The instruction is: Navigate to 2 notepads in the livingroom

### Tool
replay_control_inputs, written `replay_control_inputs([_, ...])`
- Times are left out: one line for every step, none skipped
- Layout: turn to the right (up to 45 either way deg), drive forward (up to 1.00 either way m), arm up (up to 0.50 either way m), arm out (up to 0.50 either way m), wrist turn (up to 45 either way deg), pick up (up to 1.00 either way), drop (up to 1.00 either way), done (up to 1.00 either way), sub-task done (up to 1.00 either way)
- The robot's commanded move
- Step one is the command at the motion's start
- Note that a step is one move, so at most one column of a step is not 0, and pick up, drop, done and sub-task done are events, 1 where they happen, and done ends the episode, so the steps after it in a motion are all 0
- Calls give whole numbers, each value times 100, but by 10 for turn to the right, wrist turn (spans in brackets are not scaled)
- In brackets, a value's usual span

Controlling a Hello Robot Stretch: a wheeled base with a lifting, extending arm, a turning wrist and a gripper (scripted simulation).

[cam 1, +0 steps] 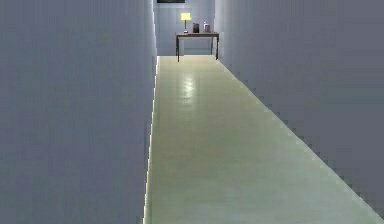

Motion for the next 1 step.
replay_control_inputs([0,100,0,0,0,0,0,0,0])
